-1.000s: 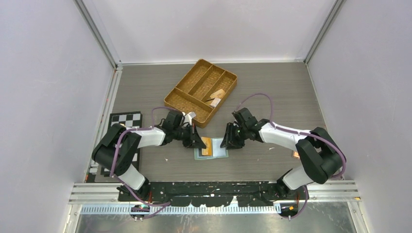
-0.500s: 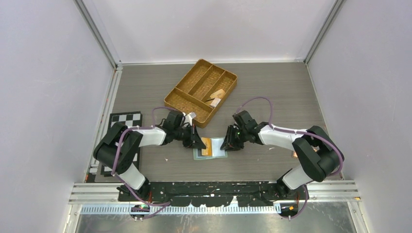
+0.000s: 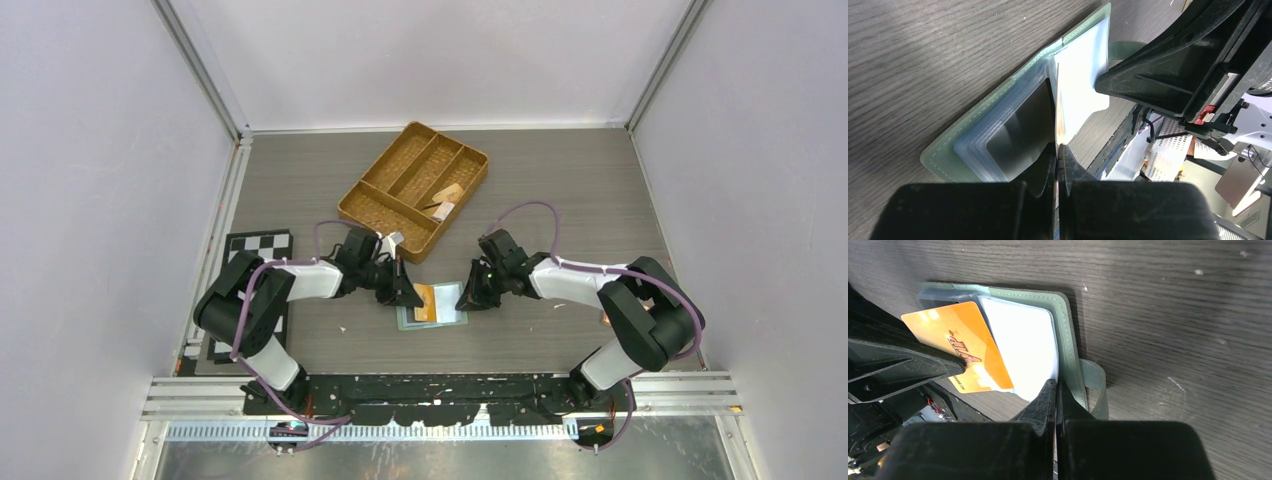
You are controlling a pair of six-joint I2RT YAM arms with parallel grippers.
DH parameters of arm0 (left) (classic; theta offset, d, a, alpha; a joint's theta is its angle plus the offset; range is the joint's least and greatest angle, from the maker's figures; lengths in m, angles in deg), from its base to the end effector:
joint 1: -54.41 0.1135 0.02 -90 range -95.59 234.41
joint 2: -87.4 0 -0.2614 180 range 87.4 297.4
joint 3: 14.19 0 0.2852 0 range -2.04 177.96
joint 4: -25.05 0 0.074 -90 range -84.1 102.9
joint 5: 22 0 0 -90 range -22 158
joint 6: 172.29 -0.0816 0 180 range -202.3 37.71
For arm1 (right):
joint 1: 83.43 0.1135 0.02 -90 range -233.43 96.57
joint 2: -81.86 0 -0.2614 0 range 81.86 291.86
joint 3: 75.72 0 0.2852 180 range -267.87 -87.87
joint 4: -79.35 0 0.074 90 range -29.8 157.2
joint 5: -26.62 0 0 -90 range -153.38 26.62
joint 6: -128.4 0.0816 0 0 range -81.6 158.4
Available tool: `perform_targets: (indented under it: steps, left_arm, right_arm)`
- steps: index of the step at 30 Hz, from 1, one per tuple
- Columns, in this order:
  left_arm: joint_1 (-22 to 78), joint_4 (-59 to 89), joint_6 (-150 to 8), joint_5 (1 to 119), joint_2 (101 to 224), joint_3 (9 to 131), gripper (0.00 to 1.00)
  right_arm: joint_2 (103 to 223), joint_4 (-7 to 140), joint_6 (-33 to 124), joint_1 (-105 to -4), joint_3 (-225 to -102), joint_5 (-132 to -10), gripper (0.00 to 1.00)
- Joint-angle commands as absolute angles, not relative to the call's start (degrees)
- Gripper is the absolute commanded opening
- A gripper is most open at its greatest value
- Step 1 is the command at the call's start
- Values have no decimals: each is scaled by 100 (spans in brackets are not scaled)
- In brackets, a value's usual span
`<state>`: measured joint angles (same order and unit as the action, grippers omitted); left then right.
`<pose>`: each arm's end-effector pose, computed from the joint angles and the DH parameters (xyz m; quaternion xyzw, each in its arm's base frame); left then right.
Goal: Put the credit cards into the card holder
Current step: Insert the credit card into the card holder.
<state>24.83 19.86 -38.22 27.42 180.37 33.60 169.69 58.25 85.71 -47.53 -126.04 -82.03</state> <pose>0.2532 -0.2048 0.0675 0.0053 0.8902 -0.4517 0.0590 0.2400 0.2059 0.0719 0.0508 0.9496 0.2939 0.0960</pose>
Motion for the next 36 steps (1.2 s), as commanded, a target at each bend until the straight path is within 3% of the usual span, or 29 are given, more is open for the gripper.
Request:
perform_targets:
  steps: [1,16,36]
  left_arm:
    - [2471,2121,-3775,2618,18161,3502,0]
    - [2475,2444,-3125,2175,18100,3562,0]
    - [2471,2420,-3005,2615,18353,3343,0]
  right_arm:
    - [17032,5481,8438,-4726,-12709,-7815,0]
    - [17089,5354,8385,-4722,-12761,-7714,0]
    - [17125,5222,8388,-4715,-12811,-7630,0]
